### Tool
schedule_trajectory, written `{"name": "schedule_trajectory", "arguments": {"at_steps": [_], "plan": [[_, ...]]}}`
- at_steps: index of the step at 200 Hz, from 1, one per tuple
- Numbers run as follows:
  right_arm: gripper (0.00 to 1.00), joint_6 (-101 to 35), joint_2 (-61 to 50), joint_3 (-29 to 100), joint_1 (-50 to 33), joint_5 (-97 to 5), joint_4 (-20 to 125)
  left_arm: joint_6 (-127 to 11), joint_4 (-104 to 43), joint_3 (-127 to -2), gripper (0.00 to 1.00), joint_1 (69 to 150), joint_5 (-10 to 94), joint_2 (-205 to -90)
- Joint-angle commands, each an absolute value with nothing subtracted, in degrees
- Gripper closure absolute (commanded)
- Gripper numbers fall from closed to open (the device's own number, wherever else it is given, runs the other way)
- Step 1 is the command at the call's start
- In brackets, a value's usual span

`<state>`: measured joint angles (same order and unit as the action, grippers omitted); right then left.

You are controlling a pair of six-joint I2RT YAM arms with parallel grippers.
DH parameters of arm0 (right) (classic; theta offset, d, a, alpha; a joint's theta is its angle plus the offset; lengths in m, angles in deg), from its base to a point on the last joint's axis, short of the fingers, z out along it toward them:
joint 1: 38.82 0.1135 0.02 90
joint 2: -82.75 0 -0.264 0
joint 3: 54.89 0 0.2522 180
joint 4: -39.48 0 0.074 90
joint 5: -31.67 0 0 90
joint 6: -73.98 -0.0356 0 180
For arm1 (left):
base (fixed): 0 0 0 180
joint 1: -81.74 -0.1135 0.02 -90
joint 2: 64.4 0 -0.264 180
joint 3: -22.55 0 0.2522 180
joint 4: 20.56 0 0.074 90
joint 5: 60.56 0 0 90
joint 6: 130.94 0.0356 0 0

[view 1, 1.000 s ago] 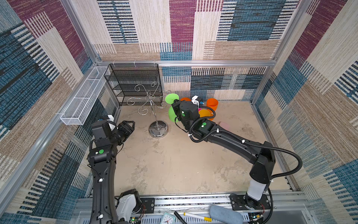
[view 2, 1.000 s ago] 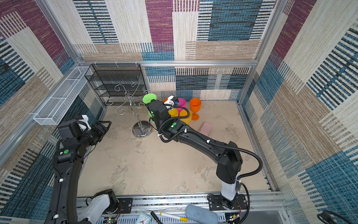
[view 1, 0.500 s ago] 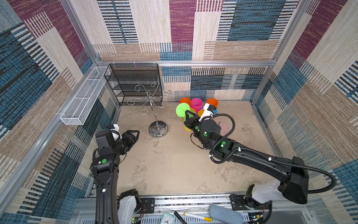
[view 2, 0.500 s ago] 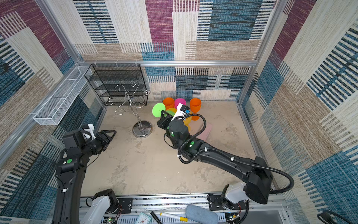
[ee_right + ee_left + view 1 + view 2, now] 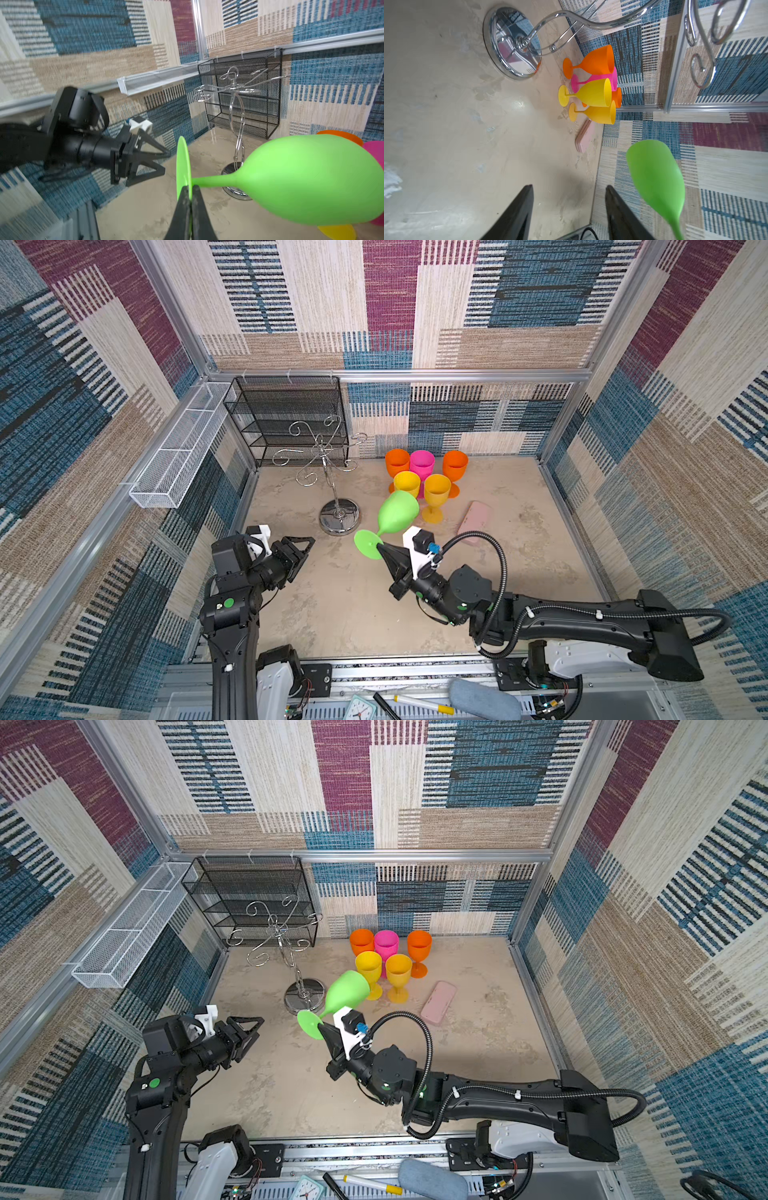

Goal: Take the wine glass off the wine glass rack
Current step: Pick up the wine glass from the wine glass rack.

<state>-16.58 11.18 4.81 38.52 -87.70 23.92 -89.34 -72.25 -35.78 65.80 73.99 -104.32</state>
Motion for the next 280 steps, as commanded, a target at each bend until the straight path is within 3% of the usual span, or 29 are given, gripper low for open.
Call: {"name": "schedule_trajectory", "arguments": {"at_steps": [1, 51, 98, 172, 243, 253, 280], "plan": [[1.0, -0.6, 8.69, 2.62, 41.13, -93.46, 17.95, -95.86, -70.44, -34.14, 0.42, 65.88, 79.56, -103.55], [1.0, 18.48, -1.43, 1.4, 43.79, -102.06, 8.02, -109.81, -59.43, -25.2, 0.43, 66.7, 85.31, -102.88], [1.0, 27.32, -9.03, 3.36, 43.84, -104.48, 4.33, -116.7, -53.53, -20.51, 0.43, 68.22, 86.81, -103.03], [1.0, 35.43, -16.76, 6.02, 43.88, -103.71, 1.92, -116.16, -53.25, -20.88, 0.45, 72.29, 85.4, -106.05], [1.0, 40.71, -20.15, 7.8, 43.88, -102.5, 3.3, -115.52, -51.75, -20.9, 0.49, 81.09, 78.99, -109.83], [1.0, 40.96, -20.38, 8.08, 43.87, -102.33, 3.73, -115.17, -51.66, -21.04, 0.52, 82.37, 77.99, -110.4], [1.0, 41.66, -20.64, 8.68, 43.88, -102.37, 4.14, -114.64, -51.62, -19.75, 0.71, 84.02, 76.44, -110.74]]}}
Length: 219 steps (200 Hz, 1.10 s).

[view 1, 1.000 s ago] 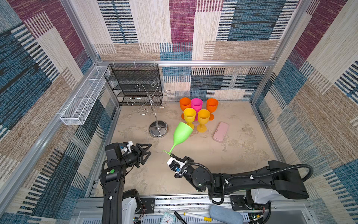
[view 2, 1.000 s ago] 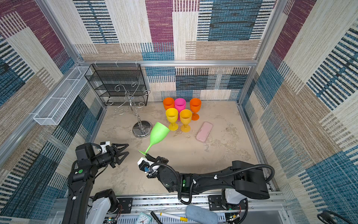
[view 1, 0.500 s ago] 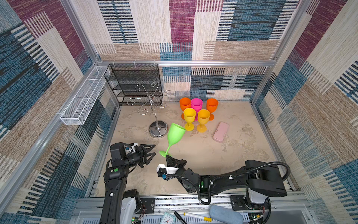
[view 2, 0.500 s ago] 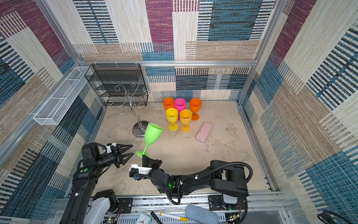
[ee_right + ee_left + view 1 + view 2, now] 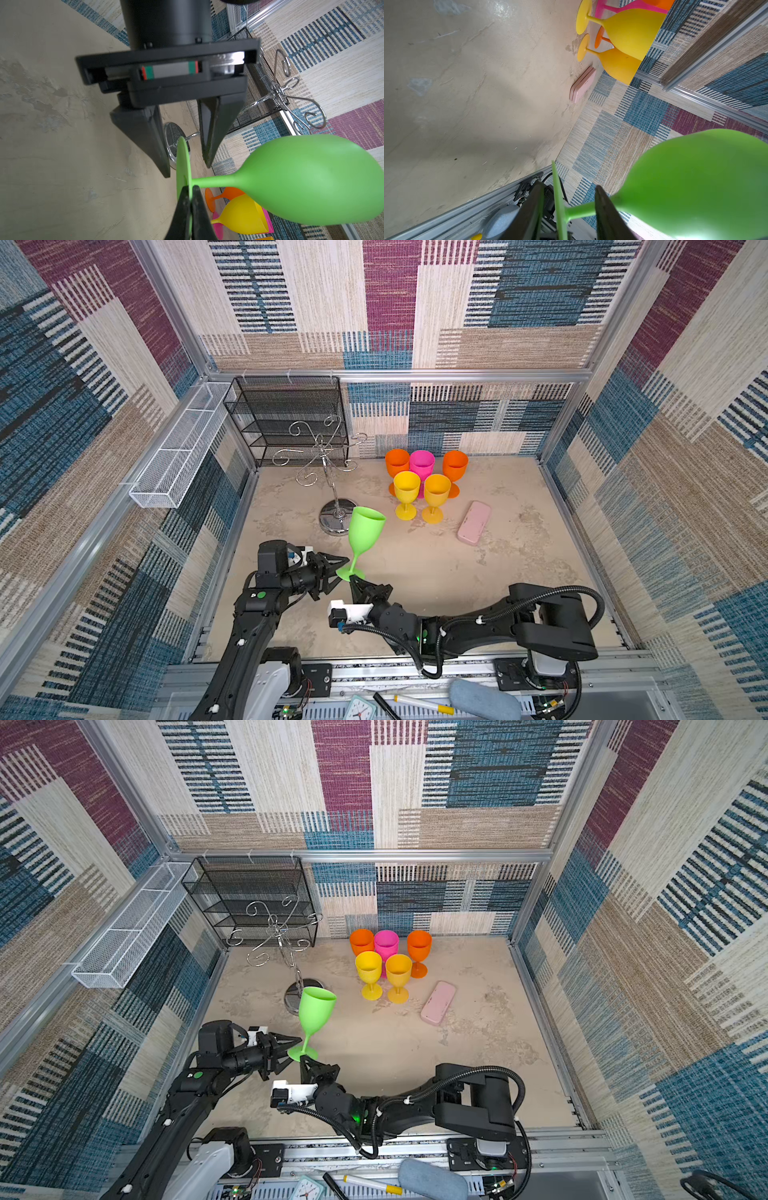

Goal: Take the wine glass off the wine glass rack
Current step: Pick up the wine glass from the wine glass rack.

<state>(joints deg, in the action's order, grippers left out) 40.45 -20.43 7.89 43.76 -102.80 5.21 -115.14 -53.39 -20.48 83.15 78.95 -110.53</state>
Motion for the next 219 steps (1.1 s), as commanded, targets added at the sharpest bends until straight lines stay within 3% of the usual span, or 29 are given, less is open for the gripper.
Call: {"name": "schedule_trajectory", "arguments": {"at_steps": [1, 20, 53, 60, 72, 85, 99, 119, 136, 159, 219], "plan": [[1.0, 41.6, -20.72, 8.69, 43.88, -102.37, 4.17, -114.62, -51.59, -19.67, 0.72, 84.02, 76.36, -110.73], [1.0, 41.7, -20.85, 8.8, 43.88, -102.44, 4.12, -114.16, -51.79, -18.81, 1.0, 84.29, 75.53, -110.39], [1.0, 39.73, -20.75, 10.52, 43.88, -104.99, 6.26, -112.39, -52.45, -19.15, 1.0, 84.38, 74.19, -110.26], [0.94, 38.01, -19.83, 11.09, 43.88, -105.22, 8.43, -112.08, -52.26, -19.08, 1.0, 84.38, 74.14, -110.36], [0.7, 33.46, -16.84, 11.83, 44.04, -104.25, 14.33, -111.38, -51.88, -19.07, 1.0, 84.38, 74.23, -110.76], [0.54, 27.37, -12.46, 12.84, 44.06, -102.45, 21.67, -110.76, -50.95, -18.91, 1.0, 84.41, 74.34, -111.28], [0.41, 20.75, -7.21, 13.97, 44.06, -99.78, 29.92, -110.62, -49.16, -18.54, 1.0, 84.38, 74.7, -112.06], [0.31, 10.06, 0.96, 16.7, 43.98, -94.15, 40.92, -112.38, -42.12, -16.59, 1.0, 84.38, 75.72, -113.15], [0.27, -1.84, 6.49, 21.19, 41.68, -87.26, 51.44, -115.56, -32.33, -13.31, 1.0, 84.38, 76.9, -113.99], [0.27, -16.13, 10.34, 27.14, 34.68, -76.43, 62.8, -113.82, -29.51, -13.26, 1.0, 84.38, 76.75, -114.79], [0.32, -29.6, 7.2, 37.69, 24.53, -58.16, 75.04, -110.65, -21.45, -11.37, 1.0, 84.38, 76.55, -117.53]]}}
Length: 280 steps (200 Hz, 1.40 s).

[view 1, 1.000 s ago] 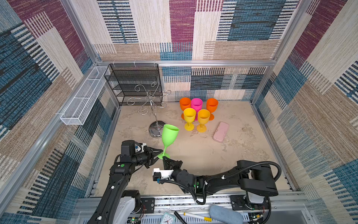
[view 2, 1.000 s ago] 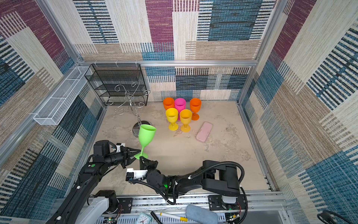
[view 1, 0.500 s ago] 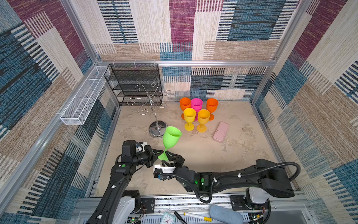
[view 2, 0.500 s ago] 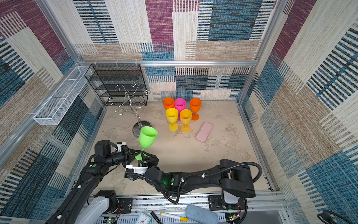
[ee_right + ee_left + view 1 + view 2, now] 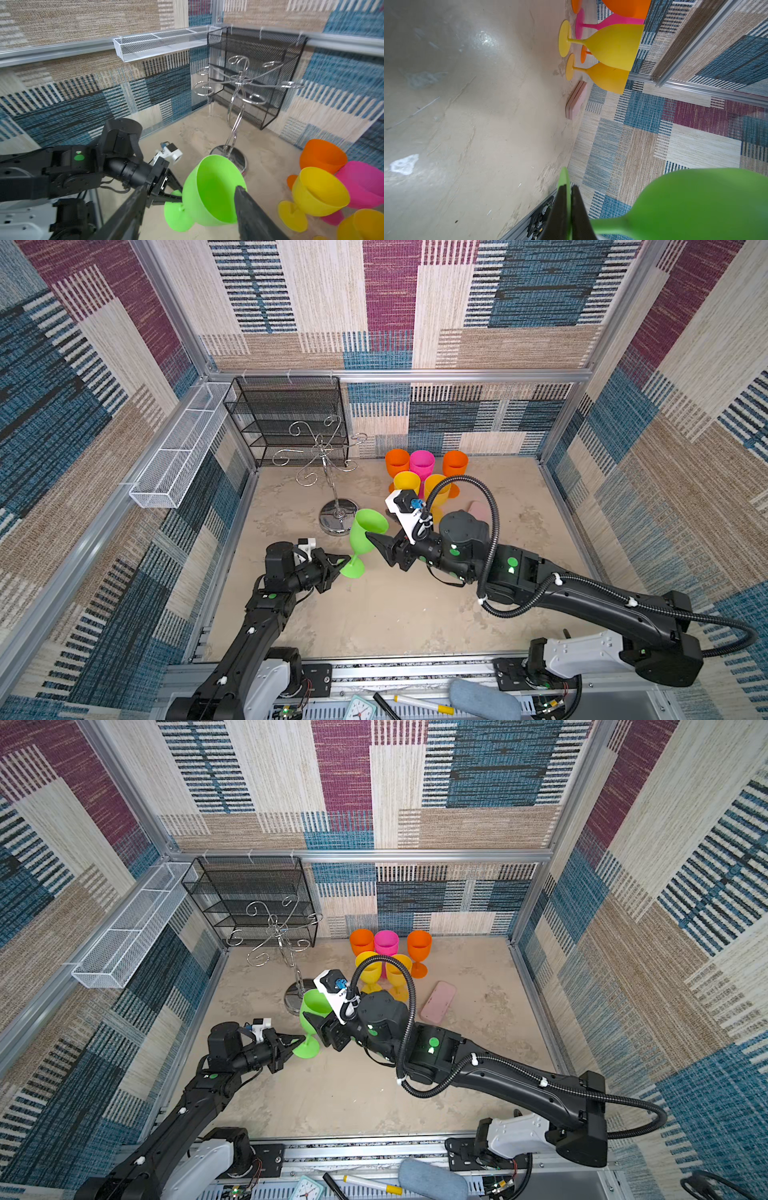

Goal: Take the wine glass off the wine glass rack
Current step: Pick up the wine glass from the wine glass rack.

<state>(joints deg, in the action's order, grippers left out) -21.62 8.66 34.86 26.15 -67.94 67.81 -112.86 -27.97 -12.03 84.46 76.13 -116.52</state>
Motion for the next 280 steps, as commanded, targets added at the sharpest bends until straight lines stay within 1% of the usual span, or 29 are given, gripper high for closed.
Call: {"name": "schedule_trajectory", "arguments": {"at_steps": [1, 51, 102, 136, 157, 195, 216, 232, 268, 280], "plan": [[0.32, -29.66, 7.14, 37.84, 24.45, -58.07, 75.17, -110.64, -21.2, -11.31, 1.0, 84.38, 76.59, -117.55], [0.35, -29.48, 1.5, 42.8, 23.51, -54.96, 80.53, -109.68, -17.1, -10.89, 1.0, 84.57, 77.86, -119.15], [0.45, -28.07, -4.3, 48.93, 23.26, -56.47, 86.65, -109.36, -12.19, -9.55, 1.0, 85.43, 77.85, -119.52], [0.56, -26.97, -7.37, 53.86, 23.12, -55.79, 91.62, -110.43, -5.34, -9.4, 1.0, 85.78, 78.9, -122.38], [0.64, -26.57, -8.21, 55.08, 23.11, -55.19, 93.23, -111.27, -1.11, -9.51, 1.0, 85.87, 79.29, -124.77], [0.77, -25.91, -10.16, 56.97, 23.14, -55.01, 96.01, -113.06, 6.08, -9.67, 1.0, 85.97, 79.97, -128.75], [0.89, -25.56, -11.07, 57.9, 23.07, -55.56, 96.95, -113.1, 6.97, -9.93, 1.0, 86.05, 79.93, -129.74], [1.0, -25.36, -11.71, 58.4, 22.97, -56.03, 97.55, -112.95, 7.12, -9.94, 1.0, 86.05, 79.6, -129.93], [1.0, -24.98, -12.11, 58.36, 22.14, -57.94, 98.3, -111.56, 4.15, -10.69, 1.0, 86.05, 78.63, -129.12], [1.0, -24.98, -11.72, 57.73, 21.48, -58.52, 98.23, -110.33, 1.44, -11.22, 0.94, 86.05, 77.79, -128.07]]}}
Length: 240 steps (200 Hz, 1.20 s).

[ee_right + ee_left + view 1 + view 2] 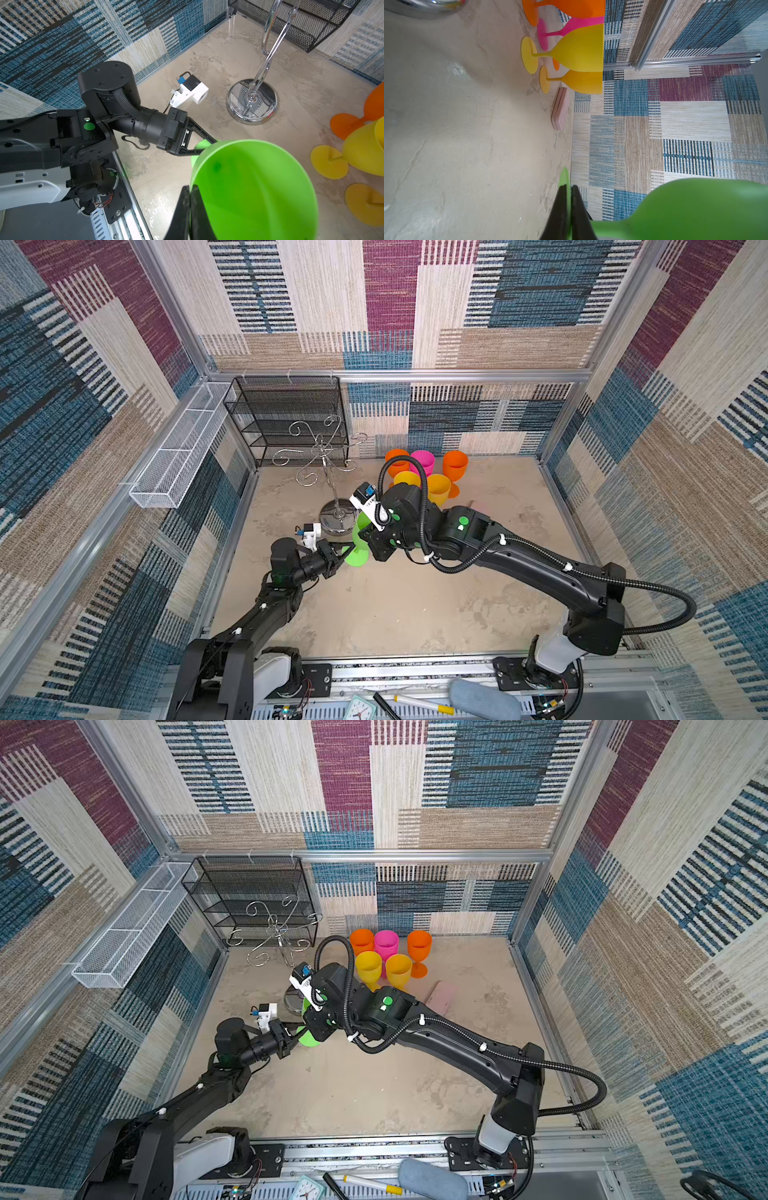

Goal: Take the wine glass off the wine glass rack
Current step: Pick up the wine glass from the wine glass rack, then place the wine glass at the top-center of the table.

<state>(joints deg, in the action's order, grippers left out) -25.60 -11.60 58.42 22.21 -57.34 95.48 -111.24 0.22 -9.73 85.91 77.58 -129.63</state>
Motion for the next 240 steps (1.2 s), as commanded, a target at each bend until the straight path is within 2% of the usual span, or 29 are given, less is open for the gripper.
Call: {"name": "schedule_trajectory", "arguments": {"at_steps": [1, 61, 83, 124, 187, 240], "plan": [[1.0, -24.98, -11.68, 57.61, 21.43, -58.51, 98.19, -110.18, 0.3, -11.28, 0.93, 86.05, 77.7, -127.92], [1.0, -25.29, -9.28, 49.25, 17.03, -58.87, 93.72, -103.0, -20.93, -14.72, 0.47, 86.05, 71.08, -123.61], [1.0, -24.92, -9.54, 47.21, 15.66, -60.29, 93.32, -100.74, -27.57, -15.92, 0.37, 85.98, 68.61, -123.42], [1.0, -24.55, -8.28, 44.13, 13.36, -59.75, 91.07, -100.89, -28.02, -15.99, 0.32, 86.04, 68.11, -125.01], [1.0, -23.07, -12.1, 44.42, 10.5, -74.83, 97.19, -99.8, -30.43, -16.78, 0.32, 86.05, 67.34, -123.48], [1.0, -21.1, -13.91, 43.93, 6.46, -73.68, 94.39, -98.04, -34.0, -18.1, 0.32, 86.02, 66.83, -121.49]]}}
